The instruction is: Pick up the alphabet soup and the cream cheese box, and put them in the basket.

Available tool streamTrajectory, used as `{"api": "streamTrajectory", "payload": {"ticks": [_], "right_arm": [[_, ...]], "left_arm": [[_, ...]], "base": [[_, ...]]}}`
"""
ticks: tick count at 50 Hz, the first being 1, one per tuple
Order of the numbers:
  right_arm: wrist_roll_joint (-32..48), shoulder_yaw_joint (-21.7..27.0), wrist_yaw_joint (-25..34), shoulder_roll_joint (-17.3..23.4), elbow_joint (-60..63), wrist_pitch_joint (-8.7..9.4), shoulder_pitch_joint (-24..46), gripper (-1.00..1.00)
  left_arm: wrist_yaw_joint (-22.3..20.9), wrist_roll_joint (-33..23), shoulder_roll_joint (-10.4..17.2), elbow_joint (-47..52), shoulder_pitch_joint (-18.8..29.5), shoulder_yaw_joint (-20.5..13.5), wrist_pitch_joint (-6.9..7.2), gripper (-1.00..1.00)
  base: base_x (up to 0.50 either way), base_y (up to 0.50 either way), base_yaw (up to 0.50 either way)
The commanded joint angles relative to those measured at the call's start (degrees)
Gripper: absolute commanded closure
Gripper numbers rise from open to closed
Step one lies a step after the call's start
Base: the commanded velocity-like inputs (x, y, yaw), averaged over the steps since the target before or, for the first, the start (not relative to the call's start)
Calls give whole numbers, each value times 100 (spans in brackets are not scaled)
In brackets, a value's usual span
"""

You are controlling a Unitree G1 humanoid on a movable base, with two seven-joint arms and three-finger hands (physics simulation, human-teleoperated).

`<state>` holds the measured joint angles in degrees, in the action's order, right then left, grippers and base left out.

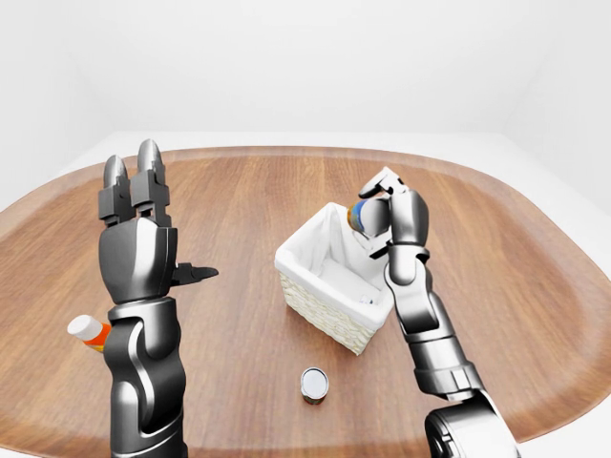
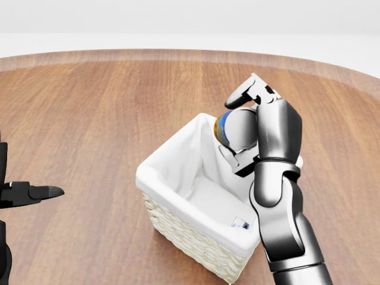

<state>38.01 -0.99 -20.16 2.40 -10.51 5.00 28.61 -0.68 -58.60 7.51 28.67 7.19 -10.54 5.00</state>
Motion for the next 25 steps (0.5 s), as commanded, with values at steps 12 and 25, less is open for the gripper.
{"api": "streamTrajectory", "payload": {"ticks": [12, 25], "right_arm": [[660, -76, 623, 184, -689, 0, 406, 100], [1392, -153, 1277, 181, -670, 0, 471, 100]], "left_arm": [[20, 23, 5, -31, 8, -13, 0, -100], [-22, -16, -2, 57, -6, -12, 0, -100]], "base": [[0, 0, 0], [0, 0, 0]]}}
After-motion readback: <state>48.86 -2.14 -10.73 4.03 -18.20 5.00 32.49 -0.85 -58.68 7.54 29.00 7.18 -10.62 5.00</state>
